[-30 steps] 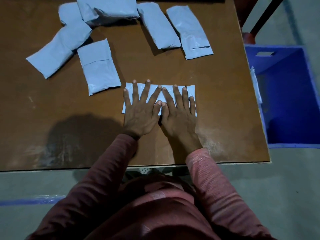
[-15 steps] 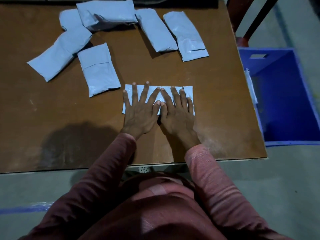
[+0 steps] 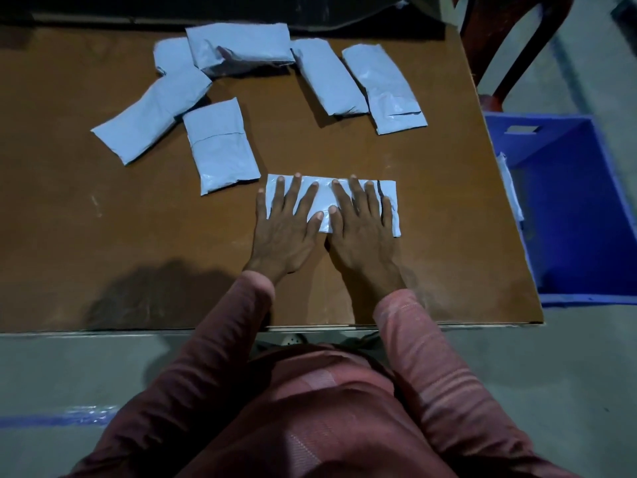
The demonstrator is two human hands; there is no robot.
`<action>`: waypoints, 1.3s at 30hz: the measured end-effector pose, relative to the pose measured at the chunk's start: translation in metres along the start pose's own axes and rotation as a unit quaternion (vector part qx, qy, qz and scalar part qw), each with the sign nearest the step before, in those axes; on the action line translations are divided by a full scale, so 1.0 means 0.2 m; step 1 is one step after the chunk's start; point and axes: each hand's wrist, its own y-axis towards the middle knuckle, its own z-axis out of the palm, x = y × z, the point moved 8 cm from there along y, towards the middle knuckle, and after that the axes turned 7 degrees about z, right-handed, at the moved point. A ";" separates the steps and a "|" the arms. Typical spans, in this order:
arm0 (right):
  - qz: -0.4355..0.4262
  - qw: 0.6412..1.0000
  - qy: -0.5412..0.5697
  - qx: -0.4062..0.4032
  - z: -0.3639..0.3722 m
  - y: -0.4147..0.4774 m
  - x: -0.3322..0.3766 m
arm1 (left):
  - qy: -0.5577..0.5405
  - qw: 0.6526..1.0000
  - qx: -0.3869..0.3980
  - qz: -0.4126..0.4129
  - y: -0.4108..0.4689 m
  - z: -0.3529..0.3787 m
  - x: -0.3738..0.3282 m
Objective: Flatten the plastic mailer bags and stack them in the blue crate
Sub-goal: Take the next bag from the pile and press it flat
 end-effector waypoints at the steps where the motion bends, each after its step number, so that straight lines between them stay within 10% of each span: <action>1: -0.002 1.000 0.007 -0.004 -0.02 -0.02 0.00 | -0.001 1.000 -0.009 -0.005 -0.02 -0.02 0.00; 20: -0.005 0.990 -0.027 0.139 -0.01 -0.26 -0.03 | 0.024 0.996 0.041 0.077 -0.23 0.02 -0.10; 25: 0.016 0.999 0.026 0.008 -0.32 0.01 0.00 | -0.070 0.997 -0.007 0.035 0.03 -0.22 -0.01; 32: 0.007 0.976 0.022 0.217 -0.26 0.30 -0.01 | -0.050 0.985 0.163 0.029 0.36 -0.27 0.06; 35: -0.017 0.988 0.003 0.153 -0.36 0.33 0.01 | -0.059 0.991 0.107 0.061 0.35 -0.40 -0.01; 39: -0.087 0.984 0.001 -0.153 -0.57 0.23 -0.03 | 0.023 0.966 -0.190 0.174 0.18 -0.66 -0.16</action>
